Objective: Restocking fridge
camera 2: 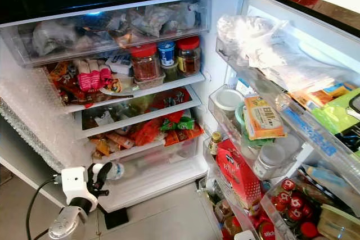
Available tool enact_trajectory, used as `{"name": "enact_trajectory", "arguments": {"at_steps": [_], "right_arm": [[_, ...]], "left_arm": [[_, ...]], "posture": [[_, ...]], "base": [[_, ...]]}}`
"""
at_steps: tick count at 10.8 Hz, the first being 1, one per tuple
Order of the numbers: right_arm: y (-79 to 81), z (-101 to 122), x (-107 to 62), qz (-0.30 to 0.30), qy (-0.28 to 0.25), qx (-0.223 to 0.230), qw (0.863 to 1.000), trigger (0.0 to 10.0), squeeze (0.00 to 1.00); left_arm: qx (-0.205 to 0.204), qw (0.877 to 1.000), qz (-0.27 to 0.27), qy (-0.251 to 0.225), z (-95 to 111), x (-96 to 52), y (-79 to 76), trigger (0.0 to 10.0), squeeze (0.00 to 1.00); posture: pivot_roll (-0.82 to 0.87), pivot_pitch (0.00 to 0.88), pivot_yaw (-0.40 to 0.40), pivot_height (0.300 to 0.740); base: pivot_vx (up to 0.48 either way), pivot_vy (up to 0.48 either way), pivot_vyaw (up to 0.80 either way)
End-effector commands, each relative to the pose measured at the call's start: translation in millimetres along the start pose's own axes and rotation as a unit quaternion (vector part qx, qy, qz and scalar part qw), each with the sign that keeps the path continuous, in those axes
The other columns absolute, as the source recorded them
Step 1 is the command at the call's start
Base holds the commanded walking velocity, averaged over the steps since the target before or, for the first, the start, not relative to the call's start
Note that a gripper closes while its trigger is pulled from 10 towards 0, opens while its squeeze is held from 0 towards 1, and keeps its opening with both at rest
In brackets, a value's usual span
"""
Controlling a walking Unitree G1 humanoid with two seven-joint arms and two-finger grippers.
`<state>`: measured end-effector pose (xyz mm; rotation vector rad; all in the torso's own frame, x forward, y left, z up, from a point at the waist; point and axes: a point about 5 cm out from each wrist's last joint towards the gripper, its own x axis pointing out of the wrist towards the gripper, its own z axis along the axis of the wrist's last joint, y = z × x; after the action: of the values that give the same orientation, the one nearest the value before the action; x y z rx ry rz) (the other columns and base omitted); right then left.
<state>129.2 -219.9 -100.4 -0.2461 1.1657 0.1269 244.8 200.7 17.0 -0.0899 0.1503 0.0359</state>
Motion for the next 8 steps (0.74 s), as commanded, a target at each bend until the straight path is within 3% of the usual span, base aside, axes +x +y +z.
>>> {"name": "enact_trajectory", "arguments": {"at_steps": [1, 4, 8], "right_arm": [[2.0, -3.7, 0.0, 0.002, 0.011, -0.005, 1.0, 10.0, 0.0], [3.8, -4.3, -0.1, 0.009, 0.005, 0.002, 1.0, 10.0, 0.0], [3.4, -3.9, -0.2, 0.007, 0.0, 0.012, 1.0, 10.0, 0.0]], "left_arm": [[0.013, 1.0, 0.003, -0.005, 5.0, 1.1, 3.2, 10.0, 0.0], [0.022, 1.0, 0.008, -0.003, 7.9, 3.0, 4.3, 10.0, 0.0], [0.03, 1.0, -0.001, -0.008, 13.1, 8.3, -1.3, 10.0, 0.0]], "posture": [[-0.04, 0.0, 0.014, 0.708], [-0.04, 0.0, 0.015, 0.668], [-0.05, 0.0, 0.014, 0.668]], "base": [[0.0, 0.0, 0.0], [0.0, 0.0, 0.0], [0.0, 0.0, 0.0]]}}
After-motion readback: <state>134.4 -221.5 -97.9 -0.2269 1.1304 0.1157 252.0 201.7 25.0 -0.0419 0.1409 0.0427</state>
